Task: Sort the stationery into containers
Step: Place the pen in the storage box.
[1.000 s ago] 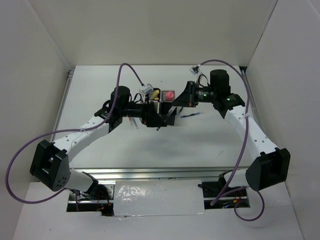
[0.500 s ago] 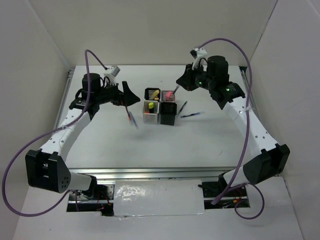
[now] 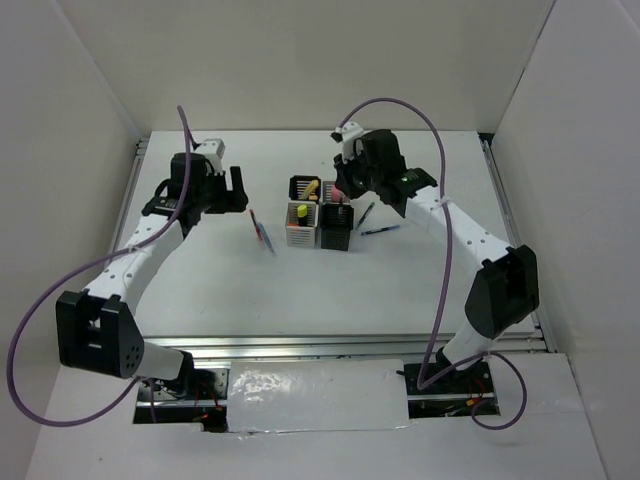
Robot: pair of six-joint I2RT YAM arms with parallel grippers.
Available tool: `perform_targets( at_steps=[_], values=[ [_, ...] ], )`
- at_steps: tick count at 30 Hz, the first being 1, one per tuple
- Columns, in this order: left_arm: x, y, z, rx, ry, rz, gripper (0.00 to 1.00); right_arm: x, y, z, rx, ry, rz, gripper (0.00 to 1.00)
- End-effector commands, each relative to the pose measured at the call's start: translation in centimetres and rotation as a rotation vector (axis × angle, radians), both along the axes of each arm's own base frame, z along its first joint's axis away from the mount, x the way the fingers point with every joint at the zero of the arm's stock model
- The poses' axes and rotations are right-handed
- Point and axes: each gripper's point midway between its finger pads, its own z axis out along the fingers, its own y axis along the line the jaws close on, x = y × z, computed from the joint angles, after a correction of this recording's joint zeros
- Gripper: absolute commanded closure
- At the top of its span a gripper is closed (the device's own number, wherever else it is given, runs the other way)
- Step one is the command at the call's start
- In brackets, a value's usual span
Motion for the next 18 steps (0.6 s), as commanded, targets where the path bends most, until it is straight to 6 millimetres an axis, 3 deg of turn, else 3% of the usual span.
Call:
perform_targets(
  at_steps=[1,3,4,7,8,14,15,18],
  values=[
    [1.8,0.8,-1.9,0.049,0.011,0.083,0.12,1.4,0.5,0.5,-0.016,-0.072,-0.006,0.97],
    [2.9,0.8,-3.1,0.066,0.054,0.115,0.15,1.2,0.7,-0.4,-0.027,-0.047,0.002,0.82],
    [3.4,1.1,-3.5,0.081,0.066,0.143,0.16,1.2,0.7,-0.6,-0.029,-0.042,0.002,0.79],
    [5.5,0.9,-5.3,0.094,0.122,0.192,0.23,0.9,0.8,-0.3,-0.022,-0.040,-0.001,0.60],
    [5.8,1.0,-5.8,0.097,0.143,0.221,0.29,0.9,0.8,-0.1,-0.015,-0.041,-0.001,0.53],
    [8.4,0.2,-8.2,0.115,0.210,0.284,0.38,-0.1,1.0,1.9,0.036,-0.033,0.007,0.50],
    [9.0,-0.3,-7.9,0.117,0.199,0.277,0.38,-0.2,1.1,2.2,0.041,-0.033,0.012,0.50],
    [9.6,-0.7,-9.8,0.149,0.230,0.293,0.41,-0.6,1.0,2.9,0.063,-0.034,0.013,0.50]
  ],
)
